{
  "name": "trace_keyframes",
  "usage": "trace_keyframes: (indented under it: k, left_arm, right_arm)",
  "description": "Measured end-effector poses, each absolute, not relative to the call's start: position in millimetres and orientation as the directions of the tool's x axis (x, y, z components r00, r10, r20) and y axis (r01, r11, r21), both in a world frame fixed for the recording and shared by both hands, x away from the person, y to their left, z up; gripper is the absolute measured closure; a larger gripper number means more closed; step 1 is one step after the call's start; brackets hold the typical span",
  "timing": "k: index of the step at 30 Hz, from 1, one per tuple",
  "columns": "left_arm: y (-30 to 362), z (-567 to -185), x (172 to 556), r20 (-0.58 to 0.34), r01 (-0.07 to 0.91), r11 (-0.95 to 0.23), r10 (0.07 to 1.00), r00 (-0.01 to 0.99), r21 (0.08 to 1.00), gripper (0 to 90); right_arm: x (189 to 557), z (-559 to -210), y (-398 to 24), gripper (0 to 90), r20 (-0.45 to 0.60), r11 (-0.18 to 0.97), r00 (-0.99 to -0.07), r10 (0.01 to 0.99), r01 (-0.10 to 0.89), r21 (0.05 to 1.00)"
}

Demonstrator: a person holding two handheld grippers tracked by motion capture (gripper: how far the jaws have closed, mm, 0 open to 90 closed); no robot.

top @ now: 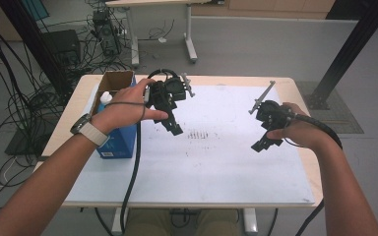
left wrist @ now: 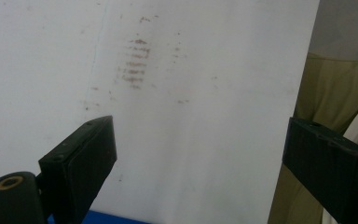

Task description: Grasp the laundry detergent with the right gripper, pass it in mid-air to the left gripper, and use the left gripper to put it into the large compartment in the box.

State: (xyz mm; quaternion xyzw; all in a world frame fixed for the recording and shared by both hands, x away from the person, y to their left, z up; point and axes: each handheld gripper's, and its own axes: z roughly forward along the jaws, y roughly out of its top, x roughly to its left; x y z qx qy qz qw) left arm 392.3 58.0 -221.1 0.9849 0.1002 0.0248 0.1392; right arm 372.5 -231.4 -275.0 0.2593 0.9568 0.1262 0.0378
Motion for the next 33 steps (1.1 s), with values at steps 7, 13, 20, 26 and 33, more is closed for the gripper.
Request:
trace_keyframes:
  k: [7, 13, 20, 26, 33]
  left_arm:
    - [52.3, -227.4, 390.1, 0.019, 0.178, -0.942, 0.191, 0.981, 0.286, 10.1]
    - [53.1, -230.9, 392.0, 0.018, 0.187, -0.941, 0.2, 0.98, 0.283, 10.2]
    - [51.6, -231.4, 391.2, 0.023, 0.182, -0.942, 0.197, 0.98, 0.282, 10.2]
    - [52.0, -232.1, 390.8, 0.02, 0.187, -0.94, 0.201, 0.979, 0.284, 10.4]
    - [52.3, -232.5, 391.0, 0.014, 0.191, -0.943, 0.203, 0.979, 0.273, 10.7]
  right_arm:
    - [368.8, -275.0, -237.4, 8.9, -0.009, 0.825, -0.854, 0.52, 0.499, 0.266]
    - [370.0, -273.9, -239.6, 8.7, -0.015, 0.824, -0.854, 0.521, 0.498, 0.271]
    - [370.8, -276.3, -239.7, 8.6, -0.01, 0.823, -0.854, 0.52, 0.498, 0.273]
    - [370.6, -277.5, -240.1, 8.7, -0.009, 0.823, -0.854, 0.521, 0.499, 0.272]
    - [370.4, -277.9, -239.9, 8.6, -0.011, 0.823, -0.855, 0.519, 0.497, 0.274]
